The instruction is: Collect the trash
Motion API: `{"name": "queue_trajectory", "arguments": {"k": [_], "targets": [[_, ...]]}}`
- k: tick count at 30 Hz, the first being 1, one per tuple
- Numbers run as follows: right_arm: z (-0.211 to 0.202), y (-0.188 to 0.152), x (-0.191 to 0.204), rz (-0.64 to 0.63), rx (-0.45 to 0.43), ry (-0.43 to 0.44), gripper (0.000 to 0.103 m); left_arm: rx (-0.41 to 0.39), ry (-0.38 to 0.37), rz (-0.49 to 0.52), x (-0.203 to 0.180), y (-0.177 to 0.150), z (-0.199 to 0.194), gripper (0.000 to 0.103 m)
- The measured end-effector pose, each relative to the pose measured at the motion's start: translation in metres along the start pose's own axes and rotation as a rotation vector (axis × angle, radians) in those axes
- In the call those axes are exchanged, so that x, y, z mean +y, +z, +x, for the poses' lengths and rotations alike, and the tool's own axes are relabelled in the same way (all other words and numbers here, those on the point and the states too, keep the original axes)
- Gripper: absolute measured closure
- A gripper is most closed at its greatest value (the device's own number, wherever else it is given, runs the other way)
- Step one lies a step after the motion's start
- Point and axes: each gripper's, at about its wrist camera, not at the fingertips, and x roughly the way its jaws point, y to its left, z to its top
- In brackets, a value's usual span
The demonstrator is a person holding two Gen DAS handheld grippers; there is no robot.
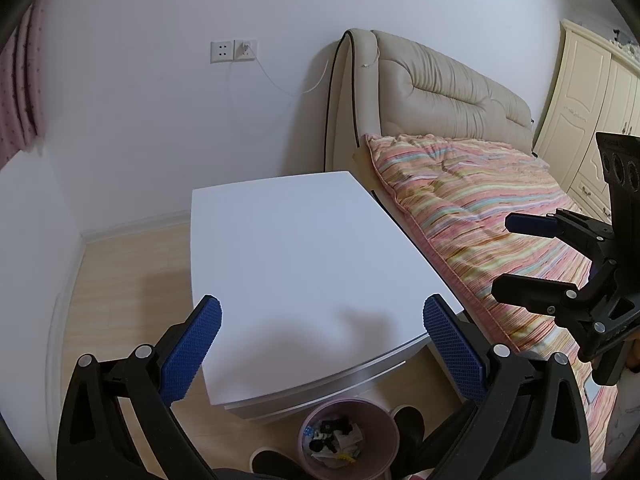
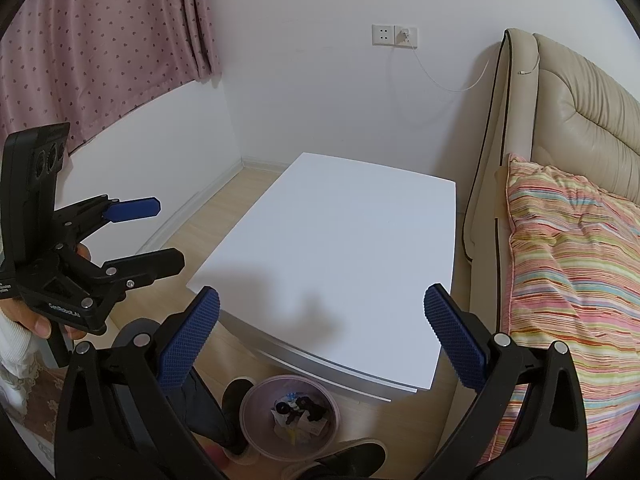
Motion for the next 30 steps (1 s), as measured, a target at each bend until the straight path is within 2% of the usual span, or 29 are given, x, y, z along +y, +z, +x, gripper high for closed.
{"name": "queue_trajectory", "arguments": {"k": [30], "targets": [[-0.0004, -0.0025, -0.0024, 0.003, 0.003, -0.007, 0.003, 0.009, -0.03, -0.004, -0.0022, 0.0005, 0.0015, 0.006]]}}
